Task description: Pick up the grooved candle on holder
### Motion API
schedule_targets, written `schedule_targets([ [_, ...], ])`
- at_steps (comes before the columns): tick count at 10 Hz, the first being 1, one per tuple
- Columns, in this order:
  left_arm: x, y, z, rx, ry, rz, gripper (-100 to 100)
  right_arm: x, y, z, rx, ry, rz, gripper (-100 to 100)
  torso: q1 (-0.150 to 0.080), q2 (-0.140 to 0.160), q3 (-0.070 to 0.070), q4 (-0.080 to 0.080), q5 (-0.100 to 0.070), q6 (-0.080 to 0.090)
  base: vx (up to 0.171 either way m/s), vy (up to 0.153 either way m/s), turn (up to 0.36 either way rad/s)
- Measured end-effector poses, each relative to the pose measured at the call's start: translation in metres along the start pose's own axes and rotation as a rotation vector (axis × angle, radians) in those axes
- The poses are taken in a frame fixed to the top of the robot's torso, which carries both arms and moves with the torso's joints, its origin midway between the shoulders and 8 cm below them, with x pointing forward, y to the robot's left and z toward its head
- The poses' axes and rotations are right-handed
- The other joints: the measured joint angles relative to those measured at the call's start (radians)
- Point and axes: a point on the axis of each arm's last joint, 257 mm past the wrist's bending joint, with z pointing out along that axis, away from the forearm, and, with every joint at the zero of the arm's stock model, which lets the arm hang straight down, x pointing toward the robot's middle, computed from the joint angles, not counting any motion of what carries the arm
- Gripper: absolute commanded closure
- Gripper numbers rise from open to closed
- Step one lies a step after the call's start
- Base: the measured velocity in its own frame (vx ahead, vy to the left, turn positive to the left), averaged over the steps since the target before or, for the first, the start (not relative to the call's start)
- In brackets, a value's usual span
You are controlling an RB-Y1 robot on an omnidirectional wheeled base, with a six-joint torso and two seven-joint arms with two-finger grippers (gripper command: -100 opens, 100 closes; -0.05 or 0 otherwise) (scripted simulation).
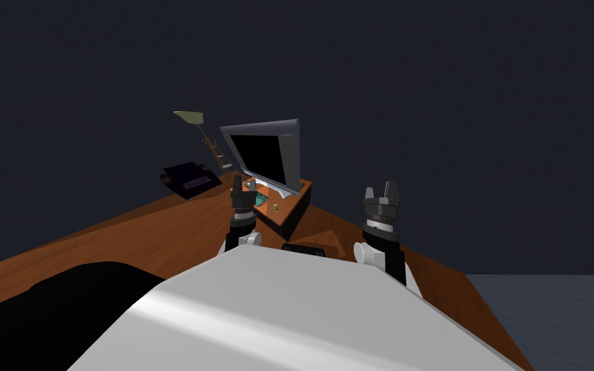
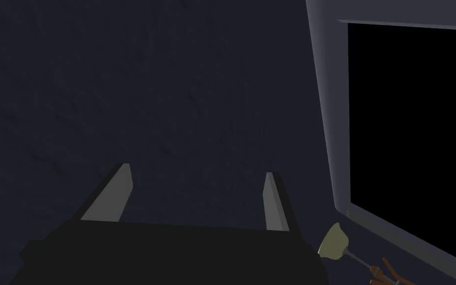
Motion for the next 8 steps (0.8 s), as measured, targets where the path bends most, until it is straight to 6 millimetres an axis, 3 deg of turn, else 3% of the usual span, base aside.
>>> schedule_targets([
  [4,-0.005,0.035,-0.017,-0.077,0.065,0.084,-100,0.0,0.0,0.0,0.0,0.0,0.0,0,-0.001,-0.002,-0.001,0.0,0.0,0.0,0.02,-0.026,-0.077],
  [8,-0.029,0.084,-0.053,-0.196,0.107,0.2,-100,0.0,0.0,0.0,0.0,0.0,0.0,0,-0.002,-0.001,-0.001,0.0,-0.001,0.0,0.018,-0.042,-0.105],
])
